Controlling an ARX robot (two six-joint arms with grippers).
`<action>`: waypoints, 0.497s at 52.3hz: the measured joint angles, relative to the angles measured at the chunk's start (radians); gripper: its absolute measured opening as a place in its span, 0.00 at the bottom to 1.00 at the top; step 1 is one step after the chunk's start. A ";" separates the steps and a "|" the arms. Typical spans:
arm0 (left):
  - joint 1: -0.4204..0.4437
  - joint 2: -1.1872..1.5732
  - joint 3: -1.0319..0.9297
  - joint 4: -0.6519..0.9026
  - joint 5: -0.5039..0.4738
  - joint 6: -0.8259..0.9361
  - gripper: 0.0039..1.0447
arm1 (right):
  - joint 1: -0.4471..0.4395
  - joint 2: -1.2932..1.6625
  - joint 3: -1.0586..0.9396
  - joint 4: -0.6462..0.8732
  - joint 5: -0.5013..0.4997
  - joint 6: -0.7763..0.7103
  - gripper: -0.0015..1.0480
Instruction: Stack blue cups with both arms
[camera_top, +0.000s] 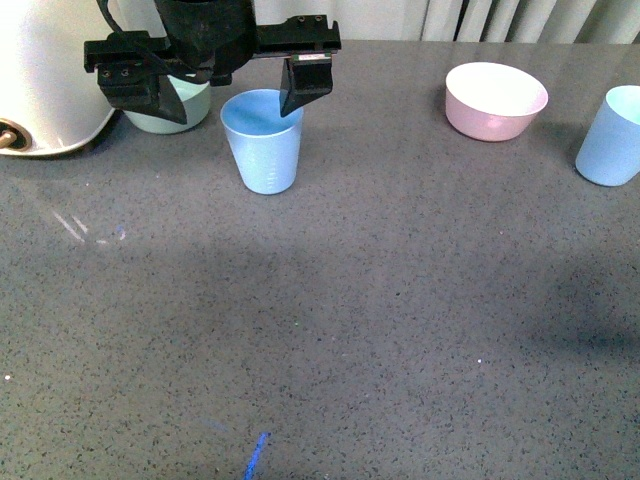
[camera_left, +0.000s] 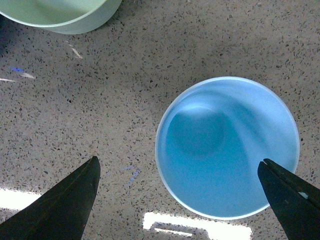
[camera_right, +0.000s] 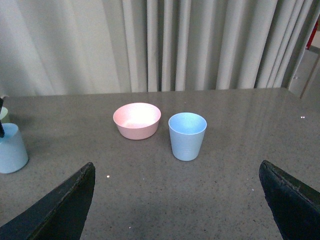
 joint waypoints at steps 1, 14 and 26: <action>0.000 0.000 0.000 -0.003 0.000 0.000 0.92 | 0.000 0.000 0.000 0.000 0.000 0.000 0.91; -0.011 0.015 0.006 -0.024 -0.008 -0.006 0.69 | 0.000 0.000 0.000 0.000 0.000 0.000 0.91; -0.016 0.031 0.003 -0.025 -0.012 -0.010 0.38 | 0.000 0.000 0.000 0.000 0.000 0.000 0.91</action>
